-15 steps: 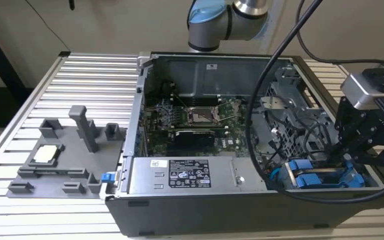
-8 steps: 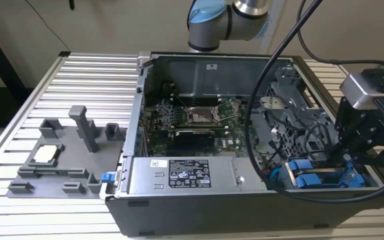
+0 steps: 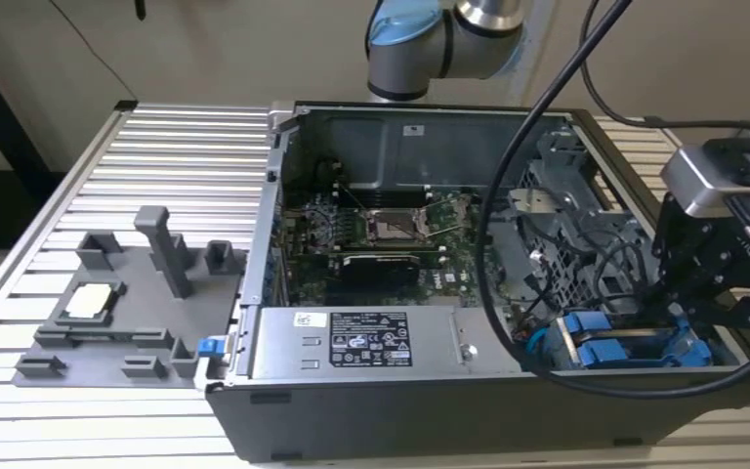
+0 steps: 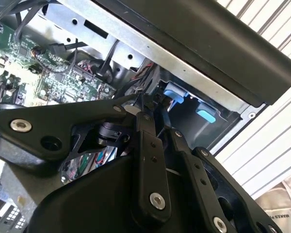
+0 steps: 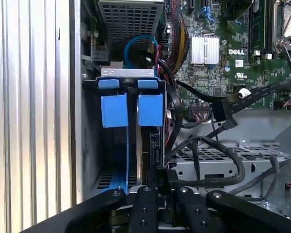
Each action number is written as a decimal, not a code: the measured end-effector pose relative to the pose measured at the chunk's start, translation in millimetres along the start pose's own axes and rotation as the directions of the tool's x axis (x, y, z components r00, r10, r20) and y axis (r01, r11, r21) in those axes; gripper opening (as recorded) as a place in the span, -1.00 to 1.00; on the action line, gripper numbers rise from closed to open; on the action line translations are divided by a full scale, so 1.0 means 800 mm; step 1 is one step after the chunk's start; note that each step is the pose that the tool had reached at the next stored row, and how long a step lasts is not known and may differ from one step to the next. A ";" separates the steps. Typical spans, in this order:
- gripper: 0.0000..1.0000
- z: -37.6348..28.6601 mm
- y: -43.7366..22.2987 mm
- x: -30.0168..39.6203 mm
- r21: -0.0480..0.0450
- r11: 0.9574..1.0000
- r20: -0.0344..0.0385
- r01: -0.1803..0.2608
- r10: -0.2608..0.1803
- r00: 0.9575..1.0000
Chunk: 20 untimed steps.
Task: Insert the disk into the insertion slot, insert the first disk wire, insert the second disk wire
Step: 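Insert the first disk wire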
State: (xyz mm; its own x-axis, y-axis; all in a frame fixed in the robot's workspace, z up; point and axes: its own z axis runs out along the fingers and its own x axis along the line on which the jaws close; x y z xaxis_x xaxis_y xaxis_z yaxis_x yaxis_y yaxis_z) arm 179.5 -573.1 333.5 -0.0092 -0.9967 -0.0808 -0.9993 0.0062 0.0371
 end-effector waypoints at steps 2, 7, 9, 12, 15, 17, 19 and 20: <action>-0.62 0.0006 0.0000 0.0001 0.000 1.000 0.000 0.000 0.000 1.000; -0.62 0.0020 0.0000 0.0003 0.000 1.000 -0.007 0.000 0.000 1.000; -0.62 0.0029 -0.0001 0.0003 0.000 1.000 -0.014 -0.001 0.001 1.000; -0.62 0.0035 -0.0001 0.0004 0.000 1.000 -0.018 -0.001 0.001 1.000; -0.62 0.0038 -0.0001 0.0004 0.000 1.000 -0.019 -0.001 0.001 1.000; -0.58 0.0040 -0.0002 0.0005 0.000 1.000 -0.021 -0.001 0.001 1.000; -0.58 0.0046 -0.0002 0.0004 0.000 1.000 -0.021 -0.001 0.001 1.000; -0.45 0.0042 -0.0002 0.0004 0.000 1.000 -0.022 -0.001 0.001 1.000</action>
State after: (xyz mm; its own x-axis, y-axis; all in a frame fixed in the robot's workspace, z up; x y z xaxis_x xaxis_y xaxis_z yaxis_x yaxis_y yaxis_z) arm 179.5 -573.1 330.1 -0.0092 -0.9982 -0.0591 -0.9993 0.0070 0.0375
